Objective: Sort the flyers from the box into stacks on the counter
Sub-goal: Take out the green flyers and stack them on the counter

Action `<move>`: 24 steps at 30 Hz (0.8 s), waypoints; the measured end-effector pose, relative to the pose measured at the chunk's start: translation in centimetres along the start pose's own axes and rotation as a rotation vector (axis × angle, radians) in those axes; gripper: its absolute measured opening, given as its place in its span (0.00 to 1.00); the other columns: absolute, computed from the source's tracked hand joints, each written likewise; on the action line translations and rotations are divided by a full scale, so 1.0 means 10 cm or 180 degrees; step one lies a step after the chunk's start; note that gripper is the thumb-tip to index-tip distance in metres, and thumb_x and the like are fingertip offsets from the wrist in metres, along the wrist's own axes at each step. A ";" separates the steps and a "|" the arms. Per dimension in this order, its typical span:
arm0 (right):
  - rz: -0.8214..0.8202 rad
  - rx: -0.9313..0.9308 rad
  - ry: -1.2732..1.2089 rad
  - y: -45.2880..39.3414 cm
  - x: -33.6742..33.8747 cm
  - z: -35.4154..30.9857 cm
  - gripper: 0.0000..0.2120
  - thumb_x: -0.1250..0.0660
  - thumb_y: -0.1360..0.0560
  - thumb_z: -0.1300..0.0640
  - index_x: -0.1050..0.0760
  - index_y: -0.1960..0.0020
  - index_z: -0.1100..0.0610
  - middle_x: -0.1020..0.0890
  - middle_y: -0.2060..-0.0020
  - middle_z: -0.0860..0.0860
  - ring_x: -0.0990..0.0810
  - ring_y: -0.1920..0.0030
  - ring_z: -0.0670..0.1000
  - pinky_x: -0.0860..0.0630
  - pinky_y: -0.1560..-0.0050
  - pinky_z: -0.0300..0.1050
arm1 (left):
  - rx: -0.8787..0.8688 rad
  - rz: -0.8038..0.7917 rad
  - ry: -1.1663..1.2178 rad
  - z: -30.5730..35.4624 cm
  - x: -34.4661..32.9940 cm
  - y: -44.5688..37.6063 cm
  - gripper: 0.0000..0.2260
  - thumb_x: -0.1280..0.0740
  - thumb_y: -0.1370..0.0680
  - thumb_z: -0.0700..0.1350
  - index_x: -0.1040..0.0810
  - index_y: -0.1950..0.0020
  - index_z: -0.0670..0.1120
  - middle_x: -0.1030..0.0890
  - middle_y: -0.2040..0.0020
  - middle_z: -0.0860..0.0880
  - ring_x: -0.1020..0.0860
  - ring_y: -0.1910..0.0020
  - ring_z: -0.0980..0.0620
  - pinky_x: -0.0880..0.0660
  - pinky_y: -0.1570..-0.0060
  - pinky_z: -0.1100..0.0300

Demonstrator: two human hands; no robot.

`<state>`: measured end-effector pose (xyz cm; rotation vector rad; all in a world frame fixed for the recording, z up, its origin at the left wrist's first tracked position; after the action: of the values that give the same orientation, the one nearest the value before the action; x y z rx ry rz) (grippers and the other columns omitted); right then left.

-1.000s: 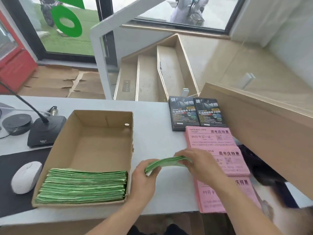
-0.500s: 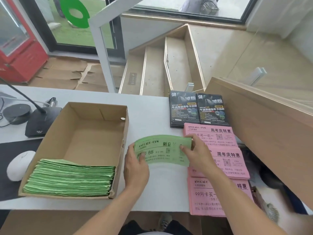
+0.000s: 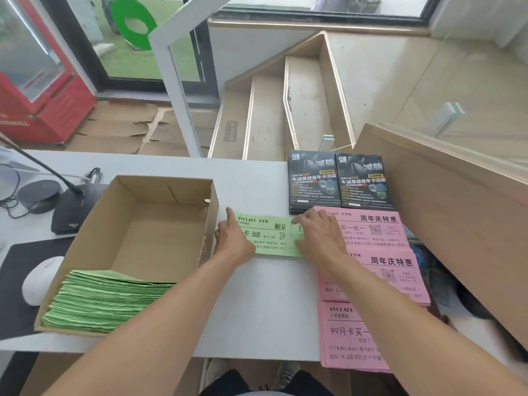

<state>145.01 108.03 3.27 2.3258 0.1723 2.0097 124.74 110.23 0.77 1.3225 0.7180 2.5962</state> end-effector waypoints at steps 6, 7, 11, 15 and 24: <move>-0.0301 0.0531 0.0373 0.27 -0.23 -0.12 0.27 0.36 0.29 0.63 0.27 0.33 0.45 0.25 0.37 0.47 0.28 0.36 0.53 0.39 0.33 0.49 | -0.0342 0.0098 -0.0607 -0.05 -0.07 0.06 0.44 0.35 0.24 0.35 0.59 0.17 0.51 0.45 0.22 0.47 0.43 0.25 0.45 0.36 0.30 0.50; -0.0236 0.0471 0.0374 0.26 -0.24 -0.10 0.27 0.38 0.29 0.65 0.27 0.33 0.46 0.25 0.38 0.47 0.28 0.37 0.53 0.39 0.33 0.49 | -0.0356 0.0152 -0.0601 -0.05 -0.07 0.05 0.43 0.35 0.24 0.35 0.58 0.17 0.51 0.44 0.22 0.47 0.42 0.26 0.45 0.36 0.30 0.51; -0.0033 0.0330 0.0391 0.21 -0.24 -0.05 0.27 0.40 0.28 0.67 0.26 0.33 0.46 0.23 0.39 0.48 0.27 0.37 0.53 0.41 0.31 0.49 | -0.0398 0.0258 -0.0479 -0.01 -0.06 0.05 0.43 0.36 0.24 0.33 0.57 0.17 0.51 0.45 0.21 0.46 0.41 0.25 0.45 0.36 0.30 0.50; -0.0070 0.0217 0.0338 0.23 -0.24 -0.04 0.27 0.39 0.27 0.66 0.27 0.32 0.44 0.24 0.38 0.46 0.28 0.35 0.52 0.45 0.29 0.47 | -0.0403 0.0187 -0.0317 0.04 -0.02 0.17 0.43 0.40 0.24 0.29 0.59 0.17 0.53 0.56 0.17 0.48 0.48 0.20 0.46 0.39 0.26 0.50; 0.0840 0.0655 -0.1384 0.20 0.46 -1.02 0.08 0.29 0.23 0.57 0.18 0.44 0.48 0.17 0.48 0.45 0.23 0.44 0.52 0.30 0.38 0.48 | -0.1611 0.1421 0.1141 -0.19 0.97 0.94 0.23 0.35 0.20 0.37 0.30 0.26 0.52 0.29 0.31 0.60 0.34 0.32 0.66 0.43 0.36 0.79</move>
<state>135.63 106.40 9.51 2.9879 0.0511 1.5814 118.17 104.55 11.33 0.9502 -0.2447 3.1022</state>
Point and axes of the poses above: each hand's wrist, its own y-axis away from the middle knuckle, its own x-axis out of the back of the hand, z = x × y, the point moved 4 cm from there along -y, towards the middle knuckle
